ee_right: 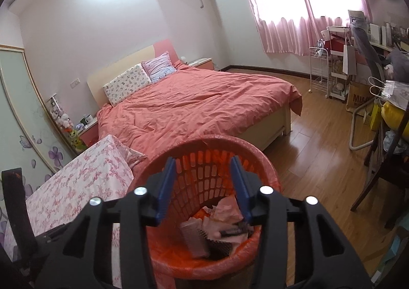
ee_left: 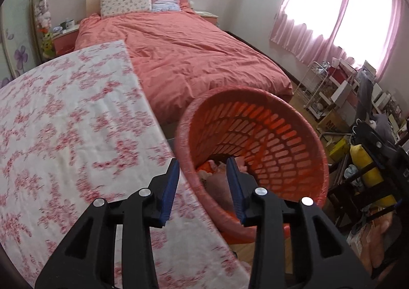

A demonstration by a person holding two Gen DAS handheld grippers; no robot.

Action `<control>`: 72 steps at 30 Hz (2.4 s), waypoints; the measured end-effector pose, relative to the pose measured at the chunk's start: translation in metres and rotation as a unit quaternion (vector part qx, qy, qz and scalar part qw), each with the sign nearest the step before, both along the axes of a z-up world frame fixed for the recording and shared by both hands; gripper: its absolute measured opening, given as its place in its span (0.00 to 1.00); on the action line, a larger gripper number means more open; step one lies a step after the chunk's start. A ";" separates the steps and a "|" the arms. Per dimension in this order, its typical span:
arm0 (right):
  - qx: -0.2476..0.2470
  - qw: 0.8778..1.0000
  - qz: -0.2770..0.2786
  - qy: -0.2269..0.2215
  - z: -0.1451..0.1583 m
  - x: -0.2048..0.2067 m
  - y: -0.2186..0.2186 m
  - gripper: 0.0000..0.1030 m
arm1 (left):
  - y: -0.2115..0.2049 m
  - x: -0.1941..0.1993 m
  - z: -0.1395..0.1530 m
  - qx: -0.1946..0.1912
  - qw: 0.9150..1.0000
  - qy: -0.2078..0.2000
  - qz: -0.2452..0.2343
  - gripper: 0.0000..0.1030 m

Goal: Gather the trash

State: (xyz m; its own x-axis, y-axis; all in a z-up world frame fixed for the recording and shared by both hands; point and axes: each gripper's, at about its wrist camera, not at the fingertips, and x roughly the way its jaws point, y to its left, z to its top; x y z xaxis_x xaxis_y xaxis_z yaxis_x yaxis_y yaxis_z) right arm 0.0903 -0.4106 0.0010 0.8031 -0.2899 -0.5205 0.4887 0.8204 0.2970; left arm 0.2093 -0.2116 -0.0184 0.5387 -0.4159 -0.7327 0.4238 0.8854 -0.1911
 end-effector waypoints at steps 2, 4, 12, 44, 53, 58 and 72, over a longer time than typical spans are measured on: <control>-0.006 1.000 0.001 0.000 0.004 -0.010 0.006 0.53 | 0.012 -0.004 0.005 0.001 1.000 -0.008 0.007 0.39; -0.011 1.000 0.006 -0.003 0.009 -0.019 0.015 0.58 | 0.026 -0.010 0.011 0.000 1.000 -0.020 0.016 0.42; -0.054 0.998 0.033 -0.023 0.037 -0.067 0.077 0.85 | 0.112 -0.054 0.041 0.001 0.994 -0.089 0.068 0.60; -0.204 0.978 -0.014 0.034 0.024 -0.175 0.240 0.95 | 0.214 -0.213 0.036 0.022 0.956 -0.203 0.211 0.98; -0.216 0.975 -0.022 0.050 0.013 -0.178 0.250 0.95 | 0.222 -0.222 0.032 0.025 0.953 -0.197 0.230 0.98; -0.216 0.974 -0.021 0.057 0.009 -0.179 0.253 0.95 | 0.223 -0.225 0.030 0.026 0.953 -0.192 0.233 0.98; -0.215 0.975 -0.023 0.056 0.010 -0.184 0.253 0.95 | 0.222 -0.233 0.031 0.028 0.952 -0.196 0.234 0.98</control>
State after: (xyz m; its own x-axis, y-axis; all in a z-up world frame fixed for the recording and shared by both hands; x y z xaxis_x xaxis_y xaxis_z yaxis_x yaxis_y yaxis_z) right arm -0.0938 -0.1575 0.0107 0.7293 -0.5355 -0.4259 0.5380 0.8334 -0.1266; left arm -0.0241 0.0105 0.0127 0.8919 -0.0298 -0.4513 0.0097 0.9989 -0.0467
